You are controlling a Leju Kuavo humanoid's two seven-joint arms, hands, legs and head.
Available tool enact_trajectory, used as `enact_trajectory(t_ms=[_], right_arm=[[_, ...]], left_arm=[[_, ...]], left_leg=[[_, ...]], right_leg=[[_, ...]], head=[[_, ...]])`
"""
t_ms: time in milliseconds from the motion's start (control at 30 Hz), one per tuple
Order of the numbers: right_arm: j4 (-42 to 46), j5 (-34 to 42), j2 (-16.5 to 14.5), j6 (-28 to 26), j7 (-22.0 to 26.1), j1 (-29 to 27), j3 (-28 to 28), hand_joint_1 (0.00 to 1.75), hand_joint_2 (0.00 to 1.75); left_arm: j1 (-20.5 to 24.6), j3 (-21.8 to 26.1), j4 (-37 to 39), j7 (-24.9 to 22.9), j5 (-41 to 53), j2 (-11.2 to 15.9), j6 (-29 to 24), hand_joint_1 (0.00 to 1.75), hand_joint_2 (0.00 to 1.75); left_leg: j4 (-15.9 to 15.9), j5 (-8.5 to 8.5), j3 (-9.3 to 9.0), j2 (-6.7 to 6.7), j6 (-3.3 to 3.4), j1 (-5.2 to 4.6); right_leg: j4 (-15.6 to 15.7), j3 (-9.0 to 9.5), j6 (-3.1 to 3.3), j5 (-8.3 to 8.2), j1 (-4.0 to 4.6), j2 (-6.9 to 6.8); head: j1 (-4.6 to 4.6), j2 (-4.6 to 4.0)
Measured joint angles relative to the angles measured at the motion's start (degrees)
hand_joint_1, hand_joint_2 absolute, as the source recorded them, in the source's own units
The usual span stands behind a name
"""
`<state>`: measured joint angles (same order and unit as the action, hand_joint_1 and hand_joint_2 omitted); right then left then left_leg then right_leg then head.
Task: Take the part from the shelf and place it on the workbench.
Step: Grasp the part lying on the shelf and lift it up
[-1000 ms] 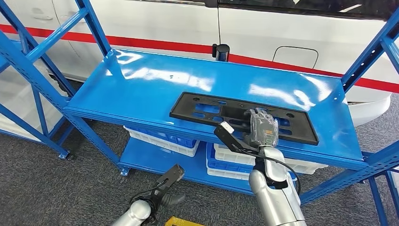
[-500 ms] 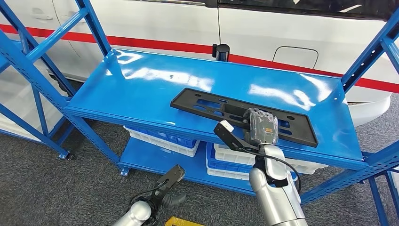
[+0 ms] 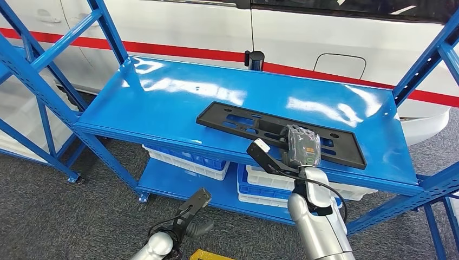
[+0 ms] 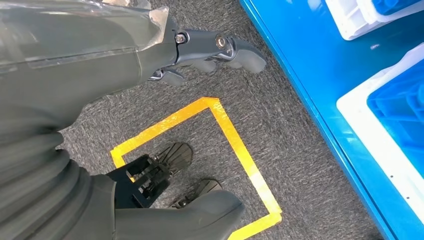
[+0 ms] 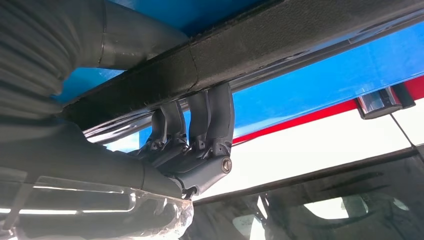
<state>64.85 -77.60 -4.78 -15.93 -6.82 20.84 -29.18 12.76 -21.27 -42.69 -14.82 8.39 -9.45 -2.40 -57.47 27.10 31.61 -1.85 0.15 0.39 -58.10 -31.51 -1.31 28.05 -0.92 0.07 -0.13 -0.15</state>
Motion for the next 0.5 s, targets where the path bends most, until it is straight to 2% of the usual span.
enact_trajectory(t_ms=[300,500], right_arm=[[0.6,0.0,0.0,-0.8,0.0,-0.3,0.0,1.75,1.75],[7.5,-1.0,0.7,-7.0,0.9,-3.1,0.8,1.75,1.75]], left_arm=[[0.0,-0.1,-0.4,0.0,0.1,0.3,-0.1,0.0,1.75],[0.3,-0.4,-0.3,1.8,-0.8,1.4,-0.6,0.0,1.75]], left_leg=[[0.0,-0.01,0.01,-0.01,0.01,0.0],[0.0,-0.01,0.1,-0.02,0.02,0.0]], right_leg=[[0.0,0.0,0.0,0.0,0.0,0.0],[0.0,-0.1,0.0,0.0,0.0,0.0]], head=[[0.0,0.0],[-0.01,0.0]])
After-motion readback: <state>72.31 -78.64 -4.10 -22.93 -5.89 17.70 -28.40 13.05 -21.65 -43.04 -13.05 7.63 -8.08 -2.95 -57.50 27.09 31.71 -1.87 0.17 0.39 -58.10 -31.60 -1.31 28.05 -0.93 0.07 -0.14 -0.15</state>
